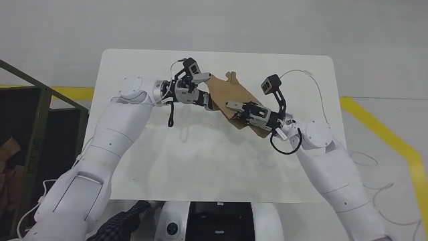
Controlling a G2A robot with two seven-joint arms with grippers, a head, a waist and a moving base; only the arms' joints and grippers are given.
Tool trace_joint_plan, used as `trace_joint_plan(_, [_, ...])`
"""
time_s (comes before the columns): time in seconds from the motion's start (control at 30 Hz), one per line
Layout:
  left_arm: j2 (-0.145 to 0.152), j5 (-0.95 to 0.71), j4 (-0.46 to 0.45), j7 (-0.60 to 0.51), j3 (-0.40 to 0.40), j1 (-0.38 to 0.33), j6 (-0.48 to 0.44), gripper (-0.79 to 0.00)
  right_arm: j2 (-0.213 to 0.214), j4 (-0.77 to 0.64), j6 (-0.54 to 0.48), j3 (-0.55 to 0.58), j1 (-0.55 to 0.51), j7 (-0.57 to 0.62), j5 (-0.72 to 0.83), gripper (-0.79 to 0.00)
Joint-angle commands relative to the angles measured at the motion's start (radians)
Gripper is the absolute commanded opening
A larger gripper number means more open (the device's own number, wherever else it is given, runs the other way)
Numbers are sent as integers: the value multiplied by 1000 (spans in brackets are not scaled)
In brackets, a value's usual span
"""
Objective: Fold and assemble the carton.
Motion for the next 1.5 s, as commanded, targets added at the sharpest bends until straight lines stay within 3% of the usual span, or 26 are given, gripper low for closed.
trace_joint_plan(0.0, [0,0,-1,-1,-2,-1,-1,0,0,1,0,0,1,2,0,-785])
trace_joint_plan(0.43, [11,-1,-8,-9,-45,15,2,0,10,36,-38,65,16,0,-10,-785])
trace_joint_plan(1.07, [28,2,-43,9,-99,44,23,0,26,156,-51,62,97,417,75,-785])
trace_joint_plan(1.47, [17,-4,-47,4,-61,37,36,0,23,167,-47,19,117,427,57,-785])
